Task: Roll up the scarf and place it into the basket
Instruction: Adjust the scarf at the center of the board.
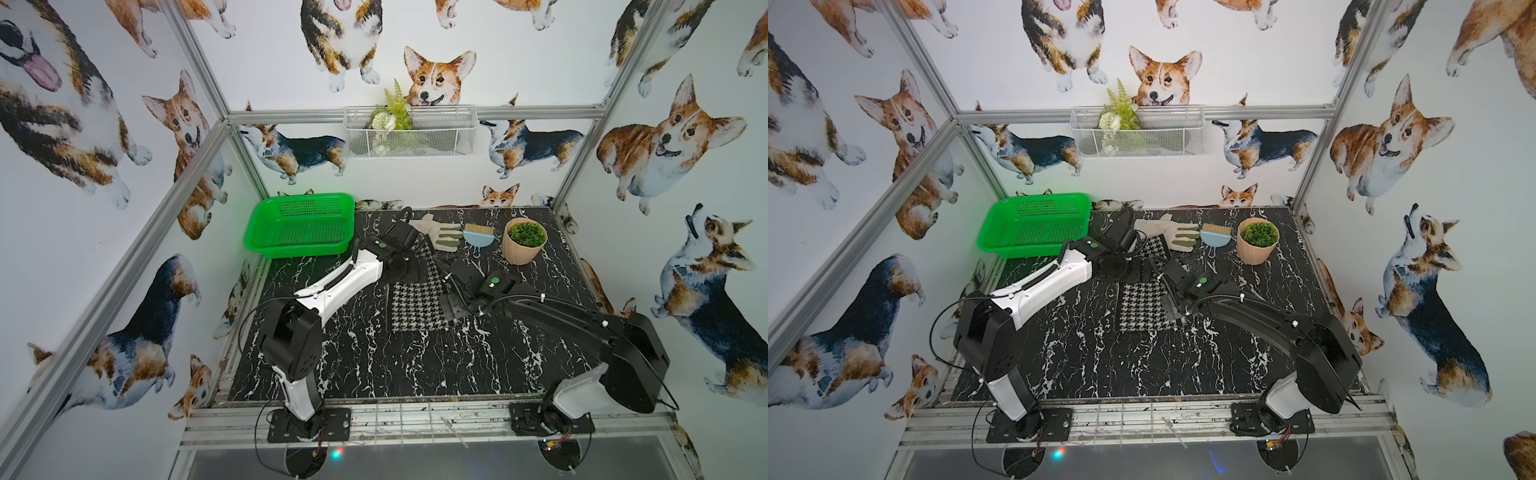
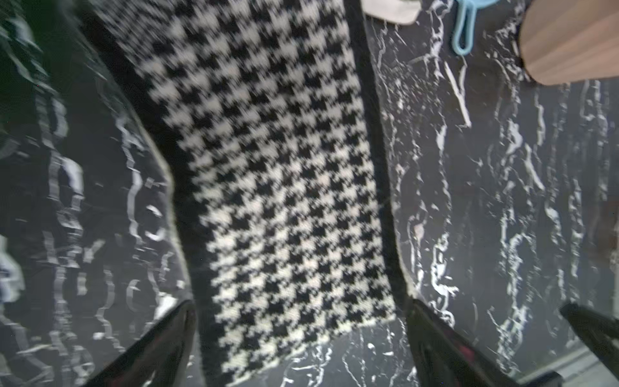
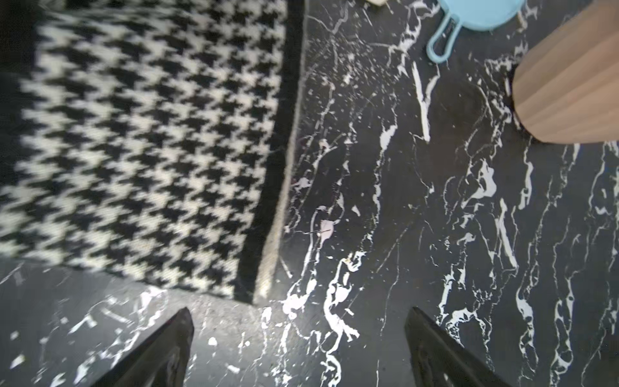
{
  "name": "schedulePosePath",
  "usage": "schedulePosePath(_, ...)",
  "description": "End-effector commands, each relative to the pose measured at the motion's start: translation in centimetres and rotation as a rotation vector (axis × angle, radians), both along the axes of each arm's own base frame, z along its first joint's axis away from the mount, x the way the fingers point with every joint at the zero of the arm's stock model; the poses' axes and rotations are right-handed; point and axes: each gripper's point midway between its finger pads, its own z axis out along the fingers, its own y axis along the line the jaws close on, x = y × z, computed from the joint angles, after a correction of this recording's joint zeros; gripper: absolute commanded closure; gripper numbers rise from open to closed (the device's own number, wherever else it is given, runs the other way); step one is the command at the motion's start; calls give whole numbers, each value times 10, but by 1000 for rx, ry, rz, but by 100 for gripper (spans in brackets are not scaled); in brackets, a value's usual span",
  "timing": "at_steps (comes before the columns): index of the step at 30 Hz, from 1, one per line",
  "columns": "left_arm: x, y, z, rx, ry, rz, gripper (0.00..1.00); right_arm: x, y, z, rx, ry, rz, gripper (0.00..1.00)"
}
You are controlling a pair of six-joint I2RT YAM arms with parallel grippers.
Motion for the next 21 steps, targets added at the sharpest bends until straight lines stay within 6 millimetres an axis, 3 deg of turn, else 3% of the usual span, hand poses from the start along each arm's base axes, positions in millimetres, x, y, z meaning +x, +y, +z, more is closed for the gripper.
schedulePosePath(1, -7, -37, 6, -203, 4, 71, 1, 2, -2, -23, 22, 47, -22, 0)
schedulePosePath(5, -29, -39, -27, -188, 58, 105, 1, -1, 4, -51, 21, 112, -36, 0)
schedulePosePath(9, -44, -23, -54, -153, 83, 166, 1, -3, 7, -62, 48, 127, -59, 0)
schedulePosePath(11, -54, -8, -72, -117, 109, 202, 1, -5, 7, -60, 65, 124, -68, 0)
schedulePosePath(12, -59, -3, -73, -123, 108, 210, 1, -6, 6, -59, 68, 124, -71, 0)
schedulePosePath(18, -92, 34, -116, -27, 178, 234, 0, -13, 7, -31, 113, 79, -53, 0)
schedulePosePath(21, -104, 49, -128, 10, 201, 240, 1, -15, 14, -19, 122, 52, -17, 0)
